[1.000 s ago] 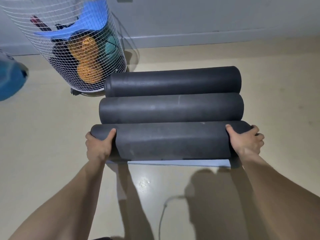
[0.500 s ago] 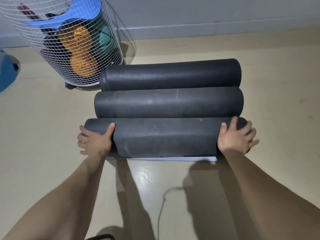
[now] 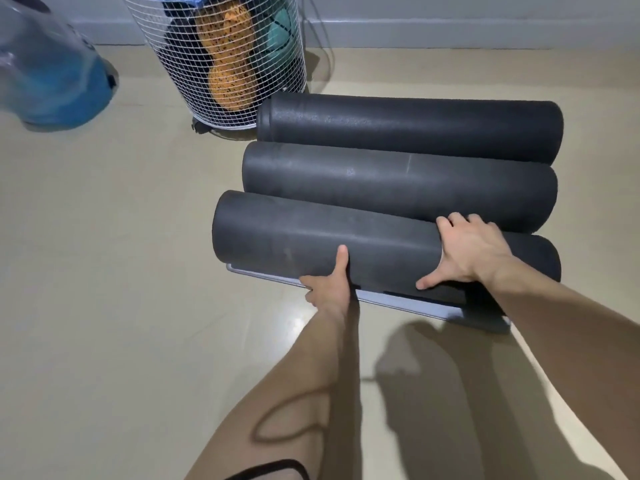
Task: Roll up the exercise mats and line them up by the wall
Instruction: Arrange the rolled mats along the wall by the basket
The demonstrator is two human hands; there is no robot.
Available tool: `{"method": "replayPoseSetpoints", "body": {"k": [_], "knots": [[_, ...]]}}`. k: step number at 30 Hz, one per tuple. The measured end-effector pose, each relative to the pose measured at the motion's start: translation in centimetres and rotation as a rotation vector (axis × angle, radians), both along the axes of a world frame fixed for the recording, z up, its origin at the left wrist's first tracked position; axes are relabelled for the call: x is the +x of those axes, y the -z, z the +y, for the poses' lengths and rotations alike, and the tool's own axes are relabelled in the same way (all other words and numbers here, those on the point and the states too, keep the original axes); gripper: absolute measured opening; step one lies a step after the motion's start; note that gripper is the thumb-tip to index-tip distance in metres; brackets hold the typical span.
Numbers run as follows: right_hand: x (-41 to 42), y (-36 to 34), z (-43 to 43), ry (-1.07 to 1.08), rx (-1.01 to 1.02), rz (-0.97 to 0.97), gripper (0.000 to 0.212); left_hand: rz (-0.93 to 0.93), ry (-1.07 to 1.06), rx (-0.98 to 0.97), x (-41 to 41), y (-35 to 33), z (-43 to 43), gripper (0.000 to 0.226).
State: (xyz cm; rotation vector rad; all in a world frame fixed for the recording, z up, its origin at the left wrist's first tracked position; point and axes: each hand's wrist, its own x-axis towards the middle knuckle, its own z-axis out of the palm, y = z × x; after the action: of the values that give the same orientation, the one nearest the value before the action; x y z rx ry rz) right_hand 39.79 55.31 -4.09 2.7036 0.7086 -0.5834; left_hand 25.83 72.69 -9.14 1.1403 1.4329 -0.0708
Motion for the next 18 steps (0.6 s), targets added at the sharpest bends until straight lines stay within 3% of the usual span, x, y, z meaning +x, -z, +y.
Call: {"method": "replayPoseSetpoints", "body": {"k": [4, 8, 10, 13, 18], "knots": [[-3.5, -1.0, 1.5, -0.001, -0.015, 0.169, 0.123, 0.065, -0.126, 0.073, -2.4, -0.6, 1.6, 0.122], [-10.1, -0.9, 4.4, 0.047, -0.05, 0.486, 0.128, 0.04, -0.207, 0.082, -7.8, -1.2, 3.8, 0.116], [-13.2, 0.1, 5.9, 0.204, 0.098, 0.642, 0.131, 0.003, -0.174, 0.074, -10.5, -1.4, 4.5, 0.114], [-15.0, 1.7, 7.2, 0.31, 0.406, 0.69, 0.128, -0.1, -0.118, -0.018, -12.3, -1.6, 4.3, 0.113], [-13.7, 2.3, 7.5, 0.396, 0.569, 0.81, 0.111, -0.086, -0.081, -0.021, -11.1, -1.8, 4.0, 0.132]]}}
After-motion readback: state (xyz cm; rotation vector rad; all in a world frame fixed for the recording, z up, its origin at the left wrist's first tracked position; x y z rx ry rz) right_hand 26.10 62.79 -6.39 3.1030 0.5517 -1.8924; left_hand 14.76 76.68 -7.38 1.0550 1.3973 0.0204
